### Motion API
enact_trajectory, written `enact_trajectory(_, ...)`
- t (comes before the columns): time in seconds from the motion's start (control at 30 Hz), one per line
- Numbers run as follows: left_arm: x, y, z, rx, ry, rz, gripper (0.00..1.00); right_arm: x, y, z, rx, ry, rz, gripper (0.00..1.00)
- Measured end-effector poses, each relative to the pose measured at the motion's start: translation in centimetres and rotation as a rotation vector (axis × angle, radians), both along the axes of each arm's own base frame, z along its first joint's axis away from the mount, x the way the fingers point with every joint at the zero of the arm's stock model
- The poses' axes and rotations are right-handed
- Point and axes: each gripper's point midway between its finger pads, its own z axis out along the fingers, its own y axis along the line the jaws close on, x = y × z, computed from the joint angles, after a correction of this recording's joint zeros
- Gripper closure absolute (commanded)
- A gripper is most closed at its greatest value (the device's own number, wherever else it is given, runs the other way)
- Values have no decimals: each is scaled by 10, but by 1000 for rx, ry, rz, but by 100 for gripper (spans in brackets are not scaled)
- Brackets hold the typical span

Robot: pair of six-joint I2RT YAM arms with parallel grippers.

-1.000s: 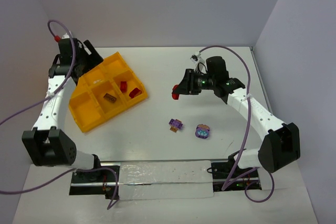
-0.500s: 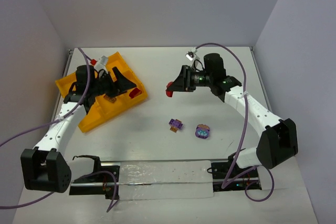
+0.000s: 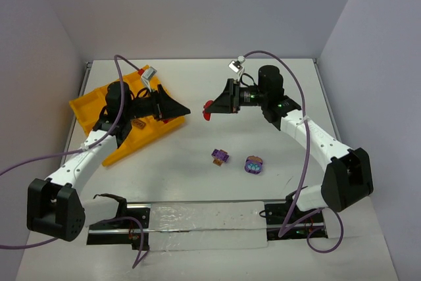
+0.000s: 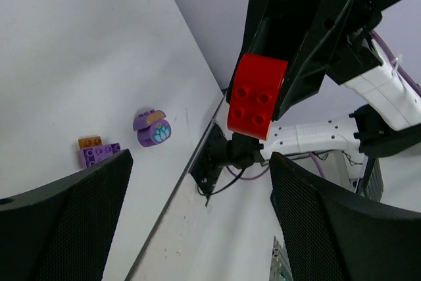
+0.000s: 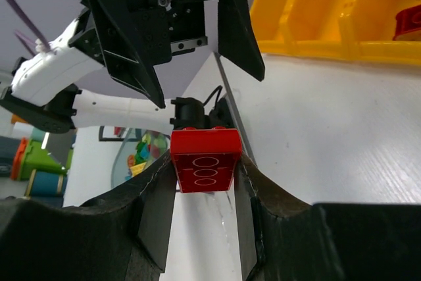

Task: Sort the legos into containers by color

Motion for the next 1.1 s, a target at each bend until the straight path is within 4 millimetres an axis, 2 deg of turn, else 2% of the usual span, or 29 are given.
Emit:
enact_trajectory(0.2,-10,-3,7,-19,-30,-43,8,-5,2,10,47,-8,42,100)
enact_trajectory(0.57,-27,-18,16,-40,-79,-126,9,-5,3,15,69,7,38,100)
enact_trajectory(0.83,-30,-27,25,-73,-117,-149,11,-5,6,19,95,23,40,100)
enact_trajectory(1.1,-33,-48,15,-83,-83,-194,13,-6,8,23,112,29,47,100)
